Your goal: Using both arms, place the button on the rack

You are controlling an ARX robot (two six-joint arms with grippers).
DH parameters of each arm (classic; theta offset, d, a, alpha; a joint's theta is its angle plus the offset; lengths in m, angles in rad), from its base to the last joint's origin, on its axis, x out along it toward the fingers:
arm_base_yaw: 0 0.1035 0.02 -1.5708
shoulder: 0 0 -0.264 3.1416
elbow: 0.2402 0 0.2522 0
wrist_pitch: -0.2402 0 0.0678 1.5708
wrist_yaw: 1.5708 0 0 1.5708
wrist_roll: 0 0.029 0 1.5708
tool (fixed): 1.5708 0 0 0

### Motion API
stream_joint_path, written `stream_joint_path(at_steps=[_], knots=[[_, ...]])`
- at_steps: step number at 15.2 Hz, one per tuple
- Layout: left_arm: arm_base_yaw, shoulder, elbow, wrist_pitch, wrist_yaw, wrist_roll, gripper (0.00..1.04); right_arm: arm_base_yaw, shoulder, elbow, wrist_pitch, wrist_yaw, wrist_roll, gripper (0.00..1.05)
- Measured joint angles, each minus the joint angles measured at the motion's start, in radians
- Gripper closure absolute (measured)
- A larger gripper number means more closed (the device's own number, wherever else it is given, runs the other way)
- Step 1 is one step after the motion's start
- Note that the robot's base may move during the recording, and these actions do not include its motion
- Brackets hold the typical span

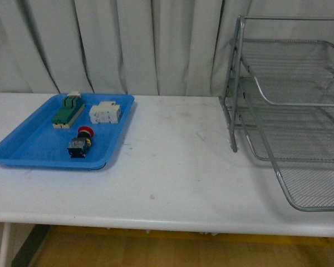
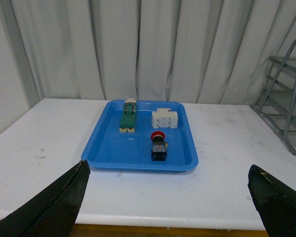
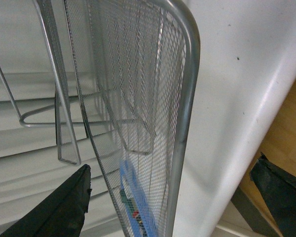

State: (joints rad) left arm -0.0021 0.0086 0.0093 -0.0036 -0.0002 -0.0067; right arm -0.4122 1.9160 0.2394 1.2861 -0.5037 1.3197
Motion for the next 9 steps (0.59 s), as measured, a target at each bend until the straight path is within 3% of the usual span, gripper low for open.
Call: stream_joint_path(at_steps=[4,7,8,9], knots=[[0.0,0.0,0.0,0.0,0.0,0.0,0.07,0.0,-0.066,-0.055,-0.002,-0.012,0.01,0.07],[0.0,0.0,0.0,0.0,0.0,0.0,0.07,-0.019,-0.376,-0.185,-0.005,-0.075,0.061,0.06],[0.0,0.0,0.0,0.0,0.0,0.0,0.07,0.005,-0.607,-0.186,-0.212,0.027,-0.085,0.16],[0.0,0.0,0.0,0.0,0.0,0.0,0.07,0.04,-0.829,-0.2,-0.363,0.106,-0.338,0.27]])
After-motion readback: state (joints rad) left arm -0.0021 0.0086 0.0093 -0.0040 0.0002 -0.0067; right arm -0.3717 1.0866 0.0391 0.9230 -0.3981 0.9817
